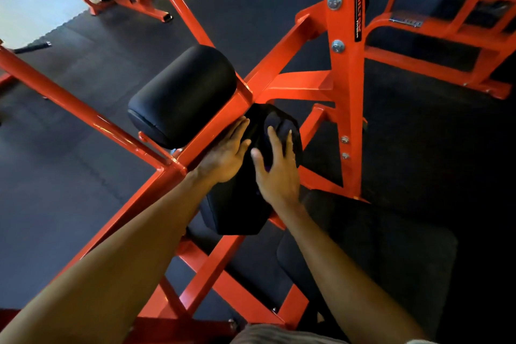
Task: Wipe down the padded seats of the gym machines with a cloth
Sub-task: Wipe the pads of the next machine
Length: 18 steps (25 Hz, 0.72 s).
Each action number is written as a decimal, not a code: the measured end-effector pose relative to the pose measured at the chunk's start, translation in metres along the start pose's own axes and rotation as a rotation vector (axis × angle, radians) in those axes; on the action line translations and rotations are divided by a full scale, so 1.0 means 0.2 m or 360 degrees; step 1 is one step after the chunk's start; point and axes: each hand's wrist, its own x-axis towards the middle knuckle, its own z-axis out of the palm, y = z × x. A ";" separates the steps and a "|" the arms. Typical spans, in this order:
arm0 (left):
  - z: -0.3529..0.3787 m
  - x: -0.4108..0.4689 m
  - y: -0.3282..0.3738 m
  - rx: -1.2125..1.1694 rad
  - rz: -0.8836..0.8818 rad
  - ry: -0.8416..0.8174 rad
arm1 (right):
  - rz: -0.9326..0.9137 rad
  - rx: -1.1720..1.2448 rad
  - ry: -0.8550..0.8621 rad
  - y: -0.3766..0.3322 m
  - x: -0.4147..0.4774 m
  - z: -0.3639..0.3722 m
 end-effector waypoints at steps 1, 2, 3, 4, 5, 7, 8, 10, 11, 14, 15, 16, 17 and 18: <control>0.00 0.00 0.00 0.0004 -0.0003 -0.0009 | -0.0166 -0.0105 -0.0008 0.05 -0.03 -0.01; 0.00 0.00 0.00 0.0000 -0.0011 -0.0014 | -0.0296 -0.0175 0.0022 0.10 -0.02 0.00; 0.00 0.01 0.00 -0.0008 -0.0014 -0.0016 | -0.0330 -0.0209 0.0084 0.15 0.02 0.01; 0.00 0.01 0.00 -0.0015 -0.0015 -0.0015 | -0.0265 -0.0201 0.0158 0.18 0.09 0.03; 0.00 0.01 0.00 -0.0018 -0.0008 -0.0007 | -0.0126 -0.0128 0.0228 0.18 0.17 0.04; 0.00 0.00 0.01 -0.0012 0.0003 0.0008 | 0.0217 0.0152 0.0344 0.15 0.29 0.04; 0.00 0.00 0.00 -0.0001 0.0004 0.0023 | 0.0366 0.0266 0.0380 0.11 0.32 0.05; 0.00 0.00 -0.01 0.0053 0.0017 0.0030 | 0.0486 0.0354 0.0365 0.00 0.28 0.08; 0.00 0.00 -0.02 0.0085 0.0039 0.0003 | 0.0431 0.0351 0.0344 -0.05 0.21 0.11; 0.00 0.01 -0.02 0.0088 0.0028 -0.0070 | 0.0081 0.0299 0.0269 -0.11 -0.07 0.16; -0.01 0.01 0.00 0.0059 0.0003 -0.0057 | 0.0004 0.0270 0.0197 -0.08 -0.16 0.16; -0.01 0.00 0.01 0.0048 -0.0012 -0.0042 | -0.0063 0.0221 0.0111 -0.02 -0.22 0.16; -0.01 -0.01 0.03 0.0052 -0.0009 -0.0021 | -0.0127 0.0167 0.0044 0.05 -0.23 0.14; -0.01 -0.02 0.03 0.0063 0.0003 -0.0014 | -0.0137 0.0119 0.0032 0.11 -0.20 0.12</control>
